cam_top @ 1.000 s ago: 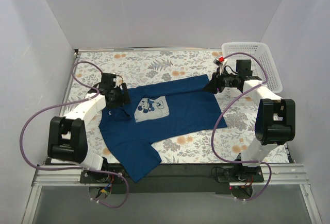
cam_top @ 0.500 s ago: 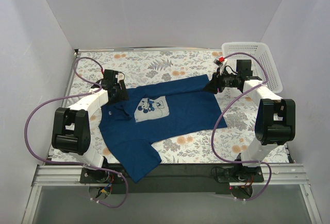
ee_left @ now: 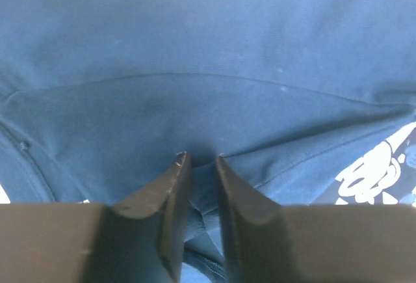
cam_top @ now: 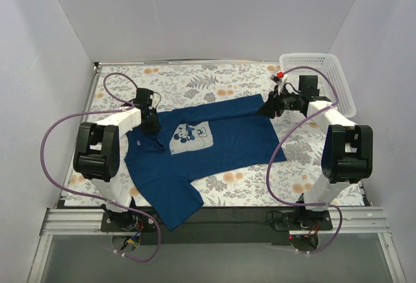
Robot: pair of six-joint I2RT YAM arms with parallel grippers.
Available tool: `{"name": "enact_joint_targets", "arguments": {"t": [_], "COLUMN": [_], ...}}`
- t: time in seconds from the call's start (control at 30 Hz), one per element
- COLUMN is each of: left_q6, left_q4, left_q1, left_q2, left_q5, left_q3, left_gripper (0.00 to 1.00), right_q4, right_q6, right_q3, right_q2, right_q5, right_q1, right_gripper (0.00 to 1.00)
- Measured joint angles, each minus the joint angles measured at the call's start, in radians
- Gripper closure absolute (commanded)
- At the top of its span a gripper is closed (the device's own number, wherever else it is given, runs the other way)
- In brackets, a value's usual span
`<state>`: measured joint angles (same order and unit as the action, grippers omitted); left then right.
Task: Fold and stack the t-shirts
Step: Fold the tshirt
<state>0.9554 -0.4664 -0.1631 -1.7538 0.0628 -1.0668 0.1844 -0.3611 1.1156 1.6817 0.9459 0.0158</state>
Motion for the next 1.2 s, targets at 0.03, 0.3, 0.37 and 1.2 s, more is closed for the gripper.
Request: {"name": "enact_joint_targets", "arguments": {"t": [0.03,0.3,0.37,1.2], "left_q6": [-0.004,-0.017,-0.017,0.125], "left_q4": [0.0,-0.014,-0.023,-0.003], "left_q1": [0.0,0.0,0.0,-0.11], "left_q2": [0.001,0.062,0.082,0.154], "left_q5": [-0.008,-0.088,-0.118,-0.546], "left_q3": [0.0,0.0,0.0,0.093], "left_gripper": [0.88,1.0,1.0,0.7], "right_q4": [0.0,0.0,0.0,0.0], "right_q6": [0.0,0.0,0.0,0.004], "right_q3": [0.0,0.0,0.0,0.0], "right_q2": [0.0,0.0,0.0,0.0], "right_q5": [0.0,0.0,0.0,0.008], "right_q1": [-0.001,-0.002,-0.002,-0.039], "right_gripper": [0.6,0.61,0.61,0.61]}}
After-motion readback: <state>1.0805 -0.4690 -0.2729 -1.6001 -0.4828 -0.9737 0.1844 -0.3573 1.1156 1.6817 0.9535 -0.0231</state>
